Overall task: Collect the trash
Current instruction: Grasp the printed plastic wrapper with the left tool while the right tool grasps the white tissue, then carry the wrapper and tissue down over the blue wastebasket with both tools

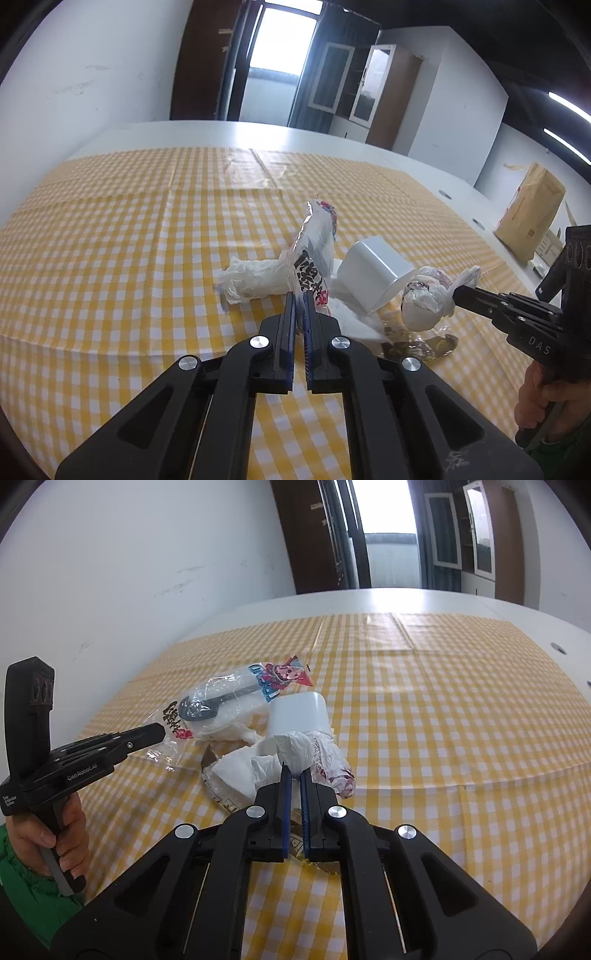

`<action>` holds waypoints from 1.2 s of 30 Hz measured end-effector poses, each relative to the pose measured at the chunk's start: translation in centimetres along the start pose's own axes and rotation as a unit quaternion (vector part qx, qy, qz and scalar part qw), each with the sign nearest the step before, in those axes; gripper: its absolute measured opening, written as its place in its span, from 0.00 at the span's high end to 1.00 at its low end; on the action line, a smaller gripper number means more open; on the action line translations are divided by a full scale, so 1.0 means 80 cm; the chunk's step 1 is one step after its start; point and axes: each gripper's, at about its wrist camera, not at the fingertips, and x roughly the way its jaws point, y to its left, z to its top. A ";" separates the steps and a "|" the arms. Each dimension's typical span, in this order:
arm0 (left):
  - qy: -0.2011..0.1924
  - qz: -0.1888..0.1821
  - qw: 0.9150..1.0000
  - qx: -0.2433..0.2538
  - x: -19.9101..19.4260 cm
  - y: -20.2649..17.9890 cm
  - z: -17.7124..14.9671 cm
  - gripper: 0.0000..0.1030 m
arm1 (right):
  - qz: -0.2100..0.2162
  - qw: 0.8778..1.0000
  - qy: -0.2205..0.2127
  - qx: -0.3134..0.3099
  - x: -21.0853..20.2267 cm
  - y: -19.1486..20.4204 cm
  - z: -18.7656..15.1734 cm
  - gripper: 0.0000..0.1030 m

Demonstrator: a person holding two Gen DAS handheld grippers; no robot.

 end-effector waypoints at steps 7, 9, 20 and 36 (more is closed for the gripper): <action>-0.042 0.005 0.999 -0.006 -0.077 -0.015 -0.006 0.98 | 0.006 1.000 -0.025 0.004 -0.049 0.005 -0.011 0.96; -0.055 0.008 0.998 -0.006 -0.104 -0.022 -0.013 0.98 | 0.009 0.999 -0.032 0.005 -0.065 0.008 -0.016 0.96; -0.074 -0.003 0.997 -0.007 -0.193 -0.055 -0.078 0.98 | 0.028 0.998 -0.059 -0.009 -0.129 0.037 -0.062 0.97; -0.071 -0.047 0.996 0.016 -0.277 -0.102 -0.188 0.99 | 0.034 0.997 -0.064 -0.034 -0.198 0.077 -0.145 0.97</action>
